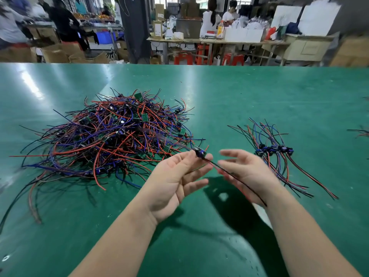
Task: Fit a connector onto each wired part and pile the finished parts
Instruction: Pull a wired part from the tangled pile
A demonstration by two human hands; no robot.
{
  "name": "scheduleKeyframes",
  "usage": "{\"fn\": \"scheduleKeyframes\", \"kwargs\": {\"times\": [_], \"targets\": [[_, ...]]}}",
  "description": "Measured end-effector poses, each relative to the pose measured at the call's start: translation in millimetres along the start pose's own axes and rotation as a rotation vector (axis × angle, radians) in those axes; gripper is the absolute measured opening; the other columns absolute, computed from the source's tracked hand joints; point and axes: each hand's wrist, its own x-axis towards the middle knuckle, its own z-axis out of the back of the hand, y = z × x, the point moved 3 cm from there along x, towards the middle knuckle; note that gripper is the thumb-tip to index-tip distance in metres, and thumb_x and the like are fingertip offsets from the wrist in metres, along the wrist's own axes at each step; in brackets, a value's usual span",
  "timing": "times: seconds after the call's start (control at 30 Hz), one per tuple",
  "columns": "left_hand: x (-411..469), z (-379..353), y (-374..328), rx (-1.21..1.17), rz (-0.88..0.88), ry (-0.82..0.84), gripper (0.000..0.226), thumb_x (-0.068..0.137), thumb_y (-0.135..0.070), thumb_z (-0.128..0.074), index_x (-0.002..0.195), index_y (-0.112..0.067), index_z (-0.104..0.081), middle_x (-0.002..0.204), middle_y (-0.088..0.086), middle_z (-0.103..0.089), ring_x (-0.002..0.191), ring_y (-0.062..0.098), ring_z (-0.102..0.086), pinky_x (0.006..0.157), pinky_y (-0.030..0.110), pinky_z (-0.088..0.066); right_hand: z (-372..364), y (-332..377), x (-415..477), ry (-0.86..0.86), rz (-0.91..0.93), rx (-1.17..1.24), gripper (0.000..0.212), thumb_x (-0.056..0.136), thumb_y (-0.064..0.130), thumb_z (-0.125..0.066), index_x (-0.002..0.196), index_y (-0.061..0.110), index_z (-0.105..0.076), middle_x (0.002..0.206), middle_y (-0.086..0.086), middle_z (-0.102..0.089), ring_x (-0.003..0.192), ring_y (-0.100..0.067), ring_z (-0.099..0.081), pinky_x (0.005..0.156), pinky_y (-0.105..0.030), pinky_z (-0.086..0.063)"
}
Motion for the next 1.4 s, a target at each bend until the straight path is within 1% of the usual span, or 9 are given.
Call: {"fn": "scheduleKeyframes", "kwargs": {"times": [0.17, 0.37, 0.47, 0.6, 0.73, 0.83, 0.93, 1.17, 1.4], "targets": [[-1, 0, -1, -0.026, -0.048, -0.092, 0.057, 0.057, -0.04, -0.072, 0.105, -0.014, -0.057, 0.086, -0.003, -0.073, 0.07, 0.008, -0.07, 0.051, 0.019, -0.053, -32, -8, -12, 0.272, 0.098, -0.031, 0.033, 0.06, 0.007, -0.074, 0.092, 0.012, -0.069, 0.071, -0.003, -0.067, 0.056, -0.011, -0.06, 0.051, -0.018, -0.044], [-2, 1, 5, 0.088, -0.111, -0.17, 0.037, 0.048, -0.049, -0.074, 0.077, -0.027, -0.066, 0.082, -0.014, -0.068, 0.059, -0.001, -0.054, 0.049, 0.016, -0.041, -35, -4, -18, 0.315, 0.094, 0.31, 0.05, 0.035, 0.031, -0.097, 0.078, 0.016, -0.077, 0.068, -0.004, -0.069, 0.056, -0.009, -0.063, 0.056, -0.016, -0.051], [-3, -3, 9, 0.166, -0.201, -0.172, 0.023, 0.049, -0.045, -0.076, 0.068, -0.033, -0.07, 0.077, -0.013, -0.066, 0.059, 0.0, -0.054, 0.049, 0.016, -0.04, -36, -2, -17, 0.263, 0.056, 0.457, 0.052, 0.027, 0.028, -0.098, 0.071, 0.013, -0.077, 0.064, -0.005, -0.068, 0.055, -0.01, -0.063, 0.054, -0.017, -0.052], [-5, -3, 8, 0.452, -0.417, -0.099, 0.023, 0.059, -0.033, -0.086, 0.077, -0.034, -0.073, 0.079, -0.011, -0.069, 0.067, 0.003, -0.055, 0.058, 0.019, -0.044, -34, 0, -14, 0.196, 0.024, 0.48, 0.017, 0.055, 0.018, -0.078, 0.071, 0.014, -0.078, 0.067, -0.002, -0.068, 0.058, -0.006, -0.063, 0.055, -0.015, -0.051], [-6, -5, 9, 0.702, -0.523, -0.01, 0.019, 0.076, -0.02, -0.074, 0.091, -0.031, -0.076, 0.091, -0.006, -0.07, 0.074, 0.006, -0.058, 0.058, 0.029, -0.049, -25, 7, -11, 0.162, 0.02, 0.45, 0.02, 0.059, 0.023, -0.07, 0.075, 0.016, -0.079, 0.062, 0.002, -0.062, 0.052, -0.004, -0.056, 0.049, -0.013, -0.045], [-5, -5, 10, 0.504, -0.361, -0.109, 0.004, 0.079, -0.024, -0.075, 0.08, -0.021, -0.076, 0.081, 0.001, -0.074, 0.064, 0.01, -0.067, 0.049, 0.022, -0.052, -20, 11, -12, 0.194, 0.027, 0.415, 0.02, 0.058, 0.022, -0.071, 0.075, 0.015, -0.079, 0.06, 0.001, -0.061, 0.049, -0.006, -0.056, 0.047, -0.014, -0.047], [0, -2, 12, 0.378, -0.2, -0.121, 0.029, 0.061, -0.046, -0.077, 0.071, -0.019, -0.077, 0.068, 0.004, -0.072, 0.059, 0.015, -0.069, 0.051, 0.023, -0.053, -20, 6, -12, 0.161, 0.02, 0.212, 0.009, 0.063, 0.014, -0.069, 0.067, 0.014, -0.077, 0.058, -0.001, -0.063, 0.049, -0.006, -0.058, 0.048, -0.014, -0.048], [2, 1, 19, 0.472, -0.167, -0.194, 0.009, 0.064, -0.018, -0.083, 0.062, -0.014, -0.075, 0.061, 0.01, -0.069, 0.054, 0.016, -0.063, 0.054, 0.022, -0.053, -17, 0, -9, 0.052, 0.116, -0.122, 0.008, 0.065, 0.01, -0.074, 0.066, 0.006, -0.068, 0.057, -0.008, -0.063, 0.046, -0.011, -0.052, 0.046, -0.018, -0.039], [0, -1, 19, 0.471, -0.072, -0.098, 0.012, 0.074, -0.002, -0.077, 0.064, -0.006, -0.071, 0.06, 0.011, -0.067, 0.053, 0.019, -0.065, 0.06, 0.031, -0.058, 14, 19, -1, -0.189, 0.166, 0.074, 0.018, 0.088, 0.011, -0.062, 0.072, 0.005, -0.068, 0.058, -0.005, -0.066, 0.046, -0.008, -0.056, 0.044, -0.015, -0.043]]}}
